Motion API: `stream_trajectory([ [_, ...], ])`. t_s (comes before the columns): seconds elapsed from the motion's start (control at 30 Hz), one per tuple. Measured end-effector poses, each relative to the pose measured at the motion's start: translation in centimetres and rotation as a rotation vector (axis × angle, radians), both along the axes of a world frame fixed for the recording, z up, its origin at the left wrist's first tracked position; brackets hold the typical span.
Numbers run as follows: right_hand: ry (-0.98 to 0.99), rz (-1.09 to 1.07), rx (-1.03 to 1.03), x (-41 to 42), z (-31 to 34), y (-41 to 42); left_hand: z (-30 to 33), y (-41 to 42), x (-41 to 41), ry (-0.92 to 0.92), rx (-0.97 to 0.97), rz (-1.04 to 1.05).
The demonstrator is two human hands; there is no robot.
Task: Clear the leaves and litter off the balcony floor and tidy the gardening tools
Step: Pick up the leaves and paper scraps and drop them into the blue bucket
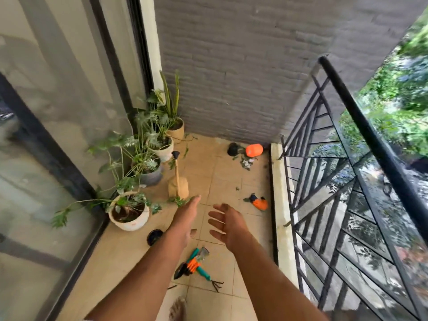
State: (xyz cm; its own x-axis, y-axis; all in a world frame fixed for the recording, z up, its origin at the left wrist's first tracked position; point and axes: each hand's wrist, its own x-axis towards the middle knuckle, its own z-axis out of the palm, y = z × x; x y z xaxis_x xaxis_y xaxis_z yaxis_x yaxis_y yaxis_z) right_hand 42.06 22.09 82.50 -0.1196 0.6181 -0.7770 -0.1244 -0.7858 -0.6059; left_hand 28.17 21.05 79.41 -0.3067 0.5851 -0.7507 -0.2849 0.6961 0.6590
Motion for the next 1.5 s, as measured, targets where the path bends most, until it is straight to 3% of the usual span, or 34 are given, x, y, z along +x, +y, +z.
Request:
stream_trajectory([
  [0.23, -0.061, -0.086, 0.02, 2.9, 0.0, 3.8, -1.1, 4.9, 1.4, -0.107, 0.019, -0.123],
  [0.67, -0.12, -0.181, -0.04, 4.1, -1.9, 10.6, -3.0, 13.1, 2.1, -0.098, 0.009, -0.267],
  [1.03, -0.053, -0.162, -0.059, 9.0, -5.3, 26.4, -6.1, 26.3, 4.5, -0.034, -0.039, -0.214],
  [1.5, 0.076, -0.112, -0.056, 12.8, -5.0, 46.4, -1.2, 43.6, 8.9, 0.002, 0.004, -0.242],
])
